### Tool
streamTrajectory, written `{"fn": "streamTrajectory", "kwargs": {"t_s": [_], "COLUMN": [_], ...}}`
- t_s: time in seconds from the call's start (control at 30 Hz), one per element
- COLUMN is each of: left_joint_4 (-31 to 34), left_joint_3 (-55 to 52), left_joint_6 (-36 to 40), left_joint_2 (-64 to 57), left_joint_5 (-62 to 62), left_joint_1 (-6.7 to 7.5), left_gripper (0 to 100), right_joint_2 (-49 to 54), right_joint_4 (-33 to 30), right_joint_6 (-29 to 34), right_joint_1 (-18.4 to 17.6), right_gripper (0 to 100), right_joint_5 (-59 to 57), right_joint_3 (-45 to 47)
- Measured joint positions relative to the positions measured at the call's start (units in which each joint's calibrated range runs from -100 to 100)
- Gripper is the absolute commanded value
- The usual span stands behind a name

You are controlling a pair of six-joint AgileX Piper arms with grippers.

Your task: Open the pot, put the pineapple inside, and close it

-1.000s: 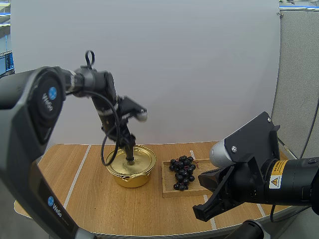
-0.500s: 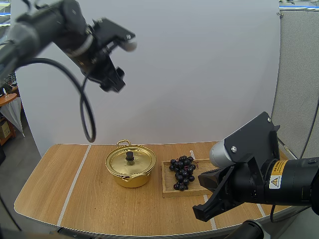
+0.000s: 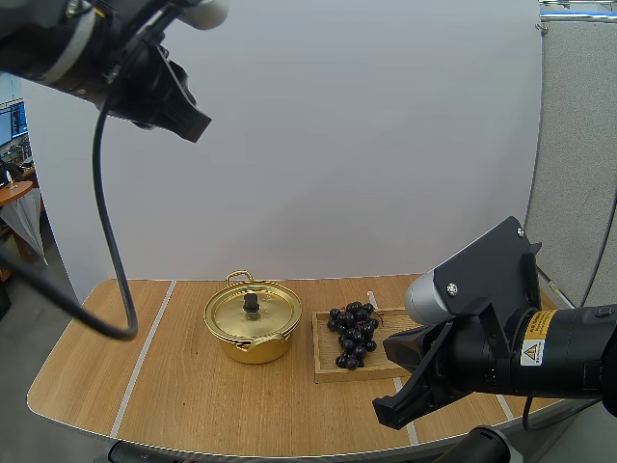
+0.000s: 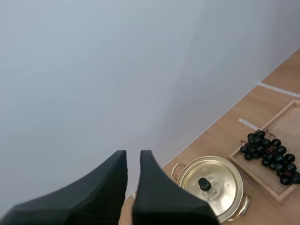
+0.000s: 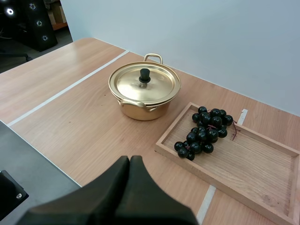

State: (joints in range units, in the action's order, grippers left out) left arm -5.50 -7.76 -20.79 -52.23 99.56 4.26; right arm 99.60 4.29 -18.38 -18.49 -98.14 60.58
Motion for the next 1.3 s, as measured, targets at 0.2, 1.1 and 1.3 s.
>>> {"fn": "streamTrajectory", "kwargs": {"t_s": [0.2, 1.1, 1.3], "left_joint_4": [-4.1, -7.9, -6.2], "left_joint_3": [-1.0, -36.2, -38.1], "left_joint_6": [0.7, 8.2, 11.6], "left_joint_2": [-5.1, -47.5, -47.5], "left_joint_5": [0.2, -17.2, -22.1], "left_joint_1": [0.0, 0.0, 0.0], "left_gripper": [0, 0, 0], "right_joint_2": [0.0, 0.0, 0.0], "right_joint_4": [0.1, 0.6, 0.8], "right_joint_6": [0.0, 0.2, 0.7], "right_joint_1": [0.0, 9.1, 10.7], "right_gripper": [0, 0, 0], "right_joint_5": [0.0, 30.3, 37.2], "right_joint_3": [0.0, 0.0, 0.0]}}
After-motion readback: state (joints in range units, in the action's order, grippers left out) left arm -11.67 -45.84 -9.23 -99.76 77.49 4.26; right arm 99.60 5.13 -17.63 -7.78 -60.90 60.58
